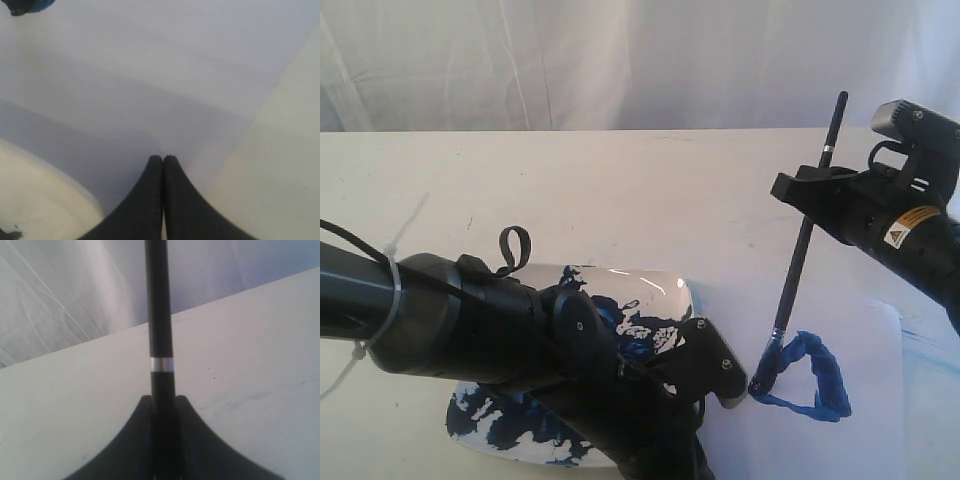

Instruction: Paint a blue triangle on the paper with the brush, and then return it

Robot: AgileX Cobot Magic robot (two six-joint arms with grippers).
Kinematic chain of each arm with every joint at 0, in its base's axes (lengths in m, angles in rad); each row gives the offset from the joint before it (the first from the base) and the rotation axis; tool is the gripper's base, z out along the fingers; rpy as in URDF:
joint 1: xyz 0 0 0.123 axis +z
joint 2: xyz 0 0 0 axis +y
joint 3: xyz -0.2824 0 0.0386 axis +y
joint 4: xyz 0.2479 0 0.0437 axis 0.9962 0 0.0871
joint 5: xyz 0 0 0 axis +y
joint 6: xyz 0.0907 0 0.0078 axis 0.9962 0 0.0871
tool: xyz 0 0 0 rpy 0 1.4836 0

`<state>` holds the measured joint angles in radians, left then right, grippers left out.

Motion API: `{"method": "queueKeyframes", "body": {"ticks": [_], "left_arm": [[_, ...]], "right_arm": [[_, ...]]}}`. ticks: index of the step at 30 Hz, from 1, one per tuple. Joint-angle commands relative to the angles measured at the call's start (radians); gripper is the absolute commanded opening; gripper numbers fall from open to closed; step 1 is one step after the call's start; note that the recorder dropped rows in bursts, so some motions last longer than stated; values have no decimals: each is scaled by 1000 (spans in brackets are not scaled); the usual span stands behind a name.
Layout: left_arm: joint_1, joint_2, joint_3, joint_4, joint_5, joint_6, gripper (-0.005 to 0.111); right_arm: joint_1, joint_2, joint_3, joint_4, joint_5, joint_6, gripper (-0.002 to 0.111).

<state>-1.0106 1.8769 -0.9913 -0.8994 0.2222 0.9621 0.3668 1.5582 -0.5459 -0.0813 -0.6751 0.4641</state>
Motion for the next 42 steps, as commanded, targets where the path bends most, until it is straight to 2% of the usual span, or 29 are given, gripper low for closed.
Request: {"method": "queueKeyframes", "body": {"ticks": [1, 23, 33, 42], "left_arm": [[-2, 6, 13, 3, 33, 1, 0], [-2, 6, 13, 3, 33, 1, 0], [-2, 6, 13, 3, 33, 1, 0], [-2, 6, 13, 3, 33, 1, 0]], "right_arm": [[2, 0, -4, 5, 24, -35, 0], [2, -6, -4, 89, 91, -160, 0], [2, -71, -4, 217, 162, -337, 0], [2, -101, -2, 236, 203, -405, 0]]}}
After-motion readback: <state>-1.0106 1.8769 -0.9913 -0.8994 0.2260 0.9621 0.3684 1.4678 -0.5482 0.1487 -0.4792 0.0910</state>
